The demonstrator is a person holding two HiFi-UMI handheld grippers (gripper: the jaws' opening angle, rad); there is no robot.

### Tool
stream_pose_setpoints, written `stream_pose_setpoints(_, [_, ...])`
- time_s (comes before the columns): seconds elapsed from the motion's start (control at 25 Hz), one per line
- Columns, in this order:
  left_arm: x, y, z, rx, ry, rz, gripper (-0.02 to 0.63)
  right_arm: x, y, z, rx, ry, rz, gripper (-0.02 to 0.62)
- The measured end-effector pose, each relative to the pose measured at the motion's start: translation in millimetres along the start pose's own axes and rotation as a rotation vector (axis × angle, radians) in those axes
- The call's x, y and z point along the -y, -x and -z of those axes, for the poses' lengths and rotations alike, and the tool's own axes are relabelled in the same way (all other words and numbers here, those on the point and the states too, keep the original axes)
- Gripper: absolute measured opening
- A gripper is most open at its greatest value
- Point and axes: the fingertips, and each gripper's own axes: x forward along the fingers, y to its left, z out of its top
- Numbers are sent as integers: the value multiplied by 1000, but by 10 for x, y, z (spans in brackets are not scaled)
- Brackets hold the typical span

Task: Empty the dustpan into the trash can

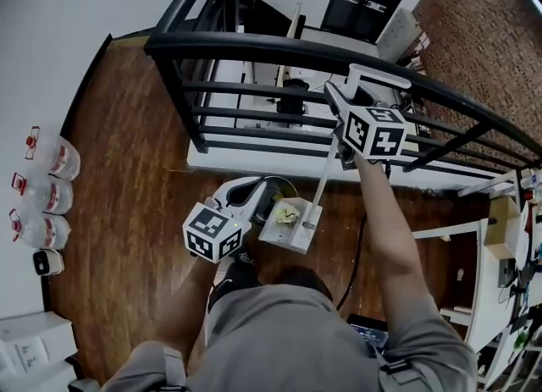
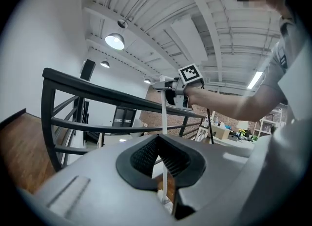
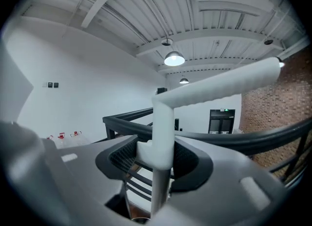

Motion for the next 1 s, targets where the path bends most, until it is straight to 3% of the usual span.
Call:
stream_pose_setpoints(0.48, [-579,15,-25,-16,61,-27,6,43,-1109,33,-99,2,6,190])
stream_pose_setpoints(1.0, [-791,-271,-47,-61,64,-48,6,-8,-1587,53,-108,7,-22,189])
